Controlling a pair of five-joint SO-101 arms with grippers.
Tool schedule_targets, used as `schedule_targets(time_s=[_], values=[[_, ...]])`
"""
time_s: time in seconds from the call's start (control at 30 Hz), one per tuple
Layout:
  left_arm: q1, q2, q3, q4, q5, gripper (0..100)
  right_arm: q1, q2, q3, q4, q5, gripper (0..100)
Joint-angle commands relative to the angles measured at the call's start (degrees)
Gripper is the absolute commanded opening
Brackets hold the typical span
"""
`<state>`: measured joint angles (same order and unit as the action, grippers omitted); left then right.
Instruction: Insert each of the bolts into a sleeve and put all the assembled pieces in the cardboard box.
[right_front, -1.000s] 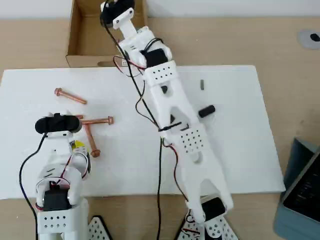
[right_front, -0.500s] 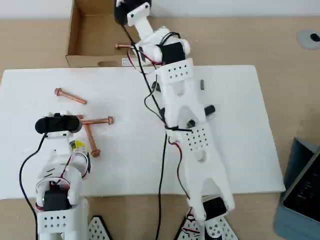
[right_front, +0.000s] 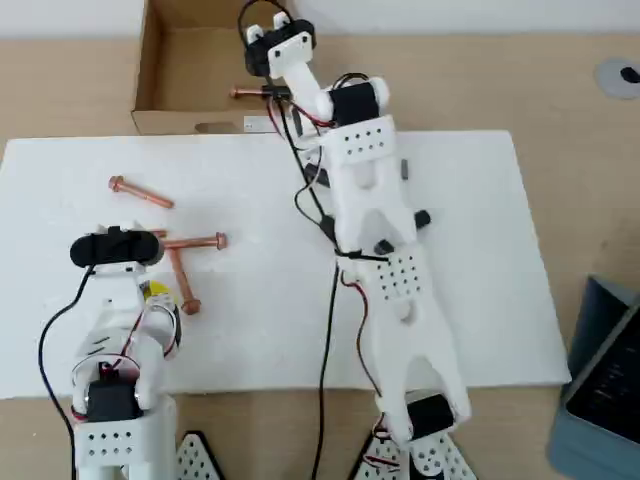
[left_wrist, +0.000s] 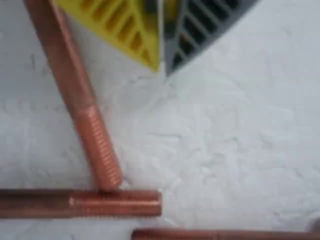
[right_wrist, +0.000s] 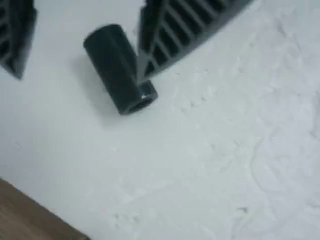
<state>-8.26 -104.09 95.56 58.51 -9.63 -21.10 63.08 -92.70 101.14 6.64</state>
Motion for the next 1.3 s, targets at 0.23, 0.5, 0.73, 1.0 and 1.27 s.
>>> schedule_targets(time_s=[0.23,0.5,0.73,1.0,1.27], values=[[-0.26,-0.48,-0.26,-0.18,0.0,0,1.71,-4.97,-2.68,1.41,10.81,16.8],[-0.35,-0.48,-0.26,-0.18,0.0,0,1.71,-9.63,6.46,1.41,10.99,16.8],[-0.35,-0.48,-0.26,-0.18,0.0,0,1.8,-21.93,28.26,1.32,11.08,16.8],[-0.35,-0.48,-0.26,-0.18,0.0,0,2.95,-31.78,47.78,1.32,10.99,16.8],[-0.26,-0.48,-0.26,-0.18,0.0,0,2.77,-40.66,62.73,0.62,10.99,16.8]])
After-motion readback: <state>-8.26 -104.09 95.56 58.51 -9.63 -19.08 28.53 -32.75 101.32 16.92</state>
